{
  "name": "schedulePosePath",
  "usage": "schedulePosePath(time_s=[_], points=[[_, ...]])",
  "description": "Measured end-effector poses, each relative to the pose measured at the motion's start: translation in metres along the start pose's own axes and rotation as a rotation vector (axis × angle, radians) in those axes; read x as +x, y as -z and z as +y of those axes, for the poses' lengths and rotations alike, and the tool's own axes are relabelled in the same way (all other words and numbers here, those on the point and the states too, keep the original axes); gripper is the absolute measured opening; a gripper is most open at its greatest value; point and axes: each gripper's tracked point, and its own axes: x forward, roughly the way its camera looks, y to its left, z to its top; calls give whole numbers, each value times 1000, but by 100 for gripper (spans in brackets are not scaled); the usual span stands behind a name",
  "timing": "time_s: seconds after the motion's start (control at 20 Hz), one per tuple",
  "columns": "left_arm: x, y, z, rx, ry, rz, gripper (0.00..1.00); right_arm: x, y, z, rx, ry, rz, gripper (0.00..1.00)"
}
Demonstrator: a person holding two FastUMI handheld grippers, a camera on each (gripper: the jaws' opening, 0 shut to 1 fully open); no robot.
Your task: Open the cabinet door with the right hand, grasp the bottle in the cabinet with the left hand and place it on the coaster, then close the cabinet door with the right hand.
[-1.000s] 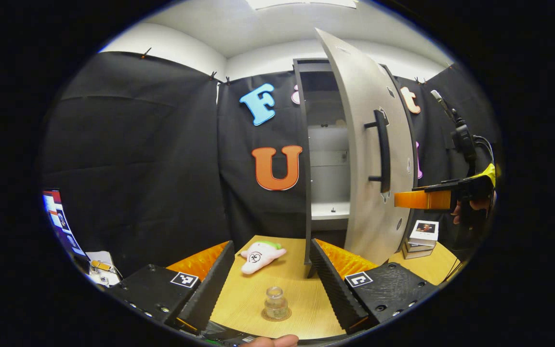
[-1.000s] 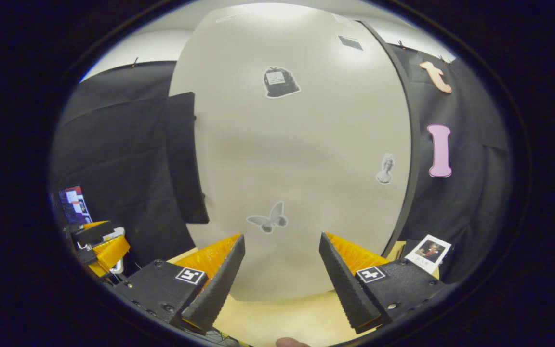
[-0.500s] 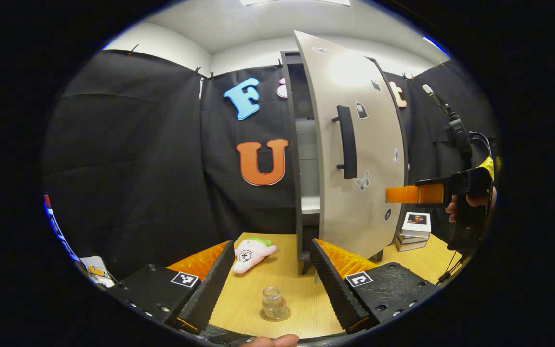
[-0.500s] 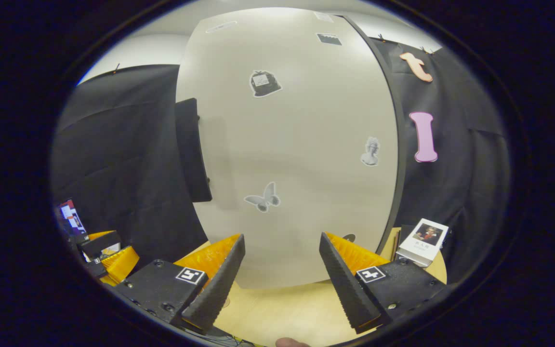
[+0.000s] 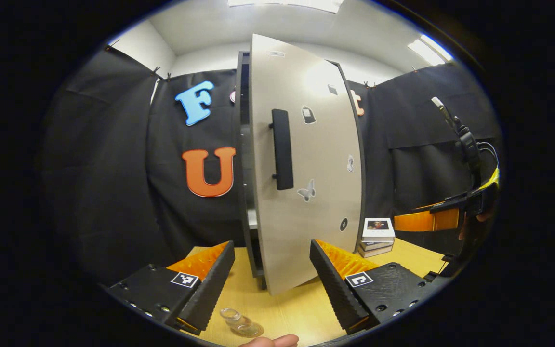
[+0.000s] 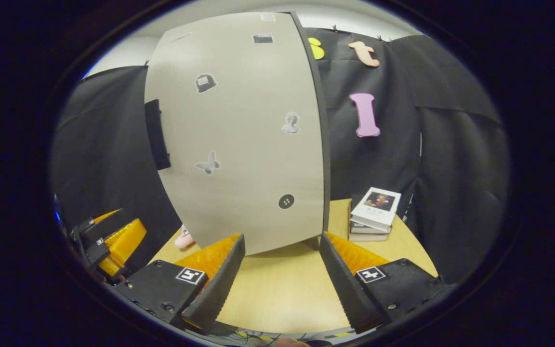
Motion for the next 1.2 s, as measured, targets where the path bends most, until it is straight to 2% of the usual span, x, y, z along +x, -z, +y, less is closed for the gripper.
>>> schedulePosePath(time_s=[0.1,0.2,0.35,0.4,0.45,0.6,0.7,0.75,0.85,0.9,0.95,1.0,1.05,1.2], points=[[9,-9,-17,29,24,-12,95,-2,4,-3,34,-3,2,99],[10,-35,-28,41,15,-50,95,2,-2,-10,38,-8,2,99],[6,-52,-38,1,-10,-82,96,11,-39,-18,72,-23,-103,99],[2,-52,-41,-2,-18,-78,96,11,-47,-25,77,-4,-121,95],[1,-48,-41,1,-35,-66,96,13,-53,-32,75,23,-130,99],[6,-40,-44,-24,-66,-30,96,12,-70,-38,59,92,-186,99],[10,-45,-44,-39,-87,-33,96,12,-77,-24,2,66,-238,99],[14,-51,-43,-38,-96,-45,96,10,-85,-20,-58,67,-279,95],[19,-57,-42,-34,-121,-55,96,0,-105,-19,-178,95,-380,95],[21,-58,-41,-34,-143,-64,96,-3,-115,-10,-212,78,-438,99],[19,-59,-40,-38,-162,-73,100,-7,-121,1,-230,37,-483,96],[19,-61,-42,-35,-173,-80,100,-9,-121,8,-236,7,-498,99],[18,-66,-39,-25,-190,-97,96,-8,-119,8,-236,-8,-498,99],[19,-77,-37,-40,-195,-138,96,-5,-121,-5,-219,8,-488,99]])
